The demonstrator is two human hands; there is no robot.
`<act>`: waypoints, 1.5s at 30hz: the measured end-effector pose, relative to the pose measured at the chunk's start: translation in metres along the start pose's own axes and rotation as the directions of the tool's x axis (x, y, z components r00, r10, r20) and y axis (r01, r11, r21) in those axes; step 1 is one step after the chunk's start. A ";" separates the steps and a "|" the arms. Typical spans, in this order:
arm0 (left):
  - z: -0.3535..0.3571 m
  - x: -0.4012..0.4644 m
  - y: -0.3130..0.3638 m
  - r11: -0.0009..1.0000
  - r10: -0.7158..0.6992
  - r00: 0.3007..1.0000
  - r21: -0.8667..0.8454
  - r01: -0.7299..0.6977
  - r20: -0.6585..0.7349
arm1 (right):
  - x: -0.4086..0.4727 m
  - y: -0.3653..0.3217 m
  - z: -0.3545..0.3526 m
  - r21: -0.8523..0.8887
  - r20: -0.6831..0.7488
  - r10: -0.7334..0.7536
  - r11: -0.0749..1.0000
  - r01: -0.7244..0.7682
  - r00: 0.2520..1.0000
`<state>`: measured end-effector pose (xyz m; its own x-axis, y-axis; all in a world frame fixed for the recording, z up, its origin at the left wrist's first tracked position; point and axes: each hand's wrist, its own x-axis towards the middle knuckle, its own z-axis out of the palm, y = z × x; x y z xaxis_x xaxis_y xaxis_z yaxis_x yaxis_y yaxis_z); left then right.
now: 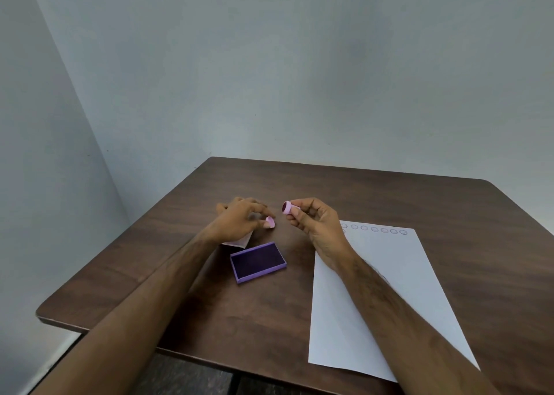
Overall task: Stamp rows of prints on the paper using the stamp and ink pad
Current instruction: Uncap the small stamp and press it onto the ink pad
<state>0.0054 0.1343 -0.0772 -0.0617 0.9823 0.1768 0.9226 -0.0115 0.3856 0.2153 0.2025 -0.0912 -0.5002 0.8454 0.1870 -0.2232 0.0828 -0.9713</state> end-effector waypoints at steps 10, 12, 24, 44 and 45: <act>0.001 -0.094 0.014 0.995 -0.083 0.967 -0.070 0.068 -0.240 | 0.000 -0.011 0.001 -0.096 0.146 0.034 0.995 -0.020 0.989; 0.002 -0.112 0.021 0.995 -0.064 0.977 -0.083 0.048 -0.202 | -0.002 -0.019 0.005 -0.252 0.210 0.021 0.967 0.033 0.977; 0.008 -0.125 0.021 0.999 -0.016 0.972 0.043 0.026 -0.234 | -0.017 -0.057 0.033 -0.775 0.594 0.137 0.361 0.518 0.793; 0.011 -0.121 0.015 0.997 -0.077 0.977 -0.035 0.072 -0.199 | -0.030 -0.052 0.058 -0.813 0.574 0.292 0.094 0.574 0.765; 0.011 -0.121 0.015 0.997 -0.076 0.977 -0.035 0.070 -0.200 | -0.030 -0.051 0.058 -0.811 0.578 0.290 0.104 0.575 0.763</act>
<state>0.0309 0.0170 -0.1031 -0.2063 0.9232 0.3241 0.9019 0.0509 0.4289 0.1936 0.1426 -0.0384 -0.9299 0.3639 -0.0534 0.3677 0.9230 -0.1132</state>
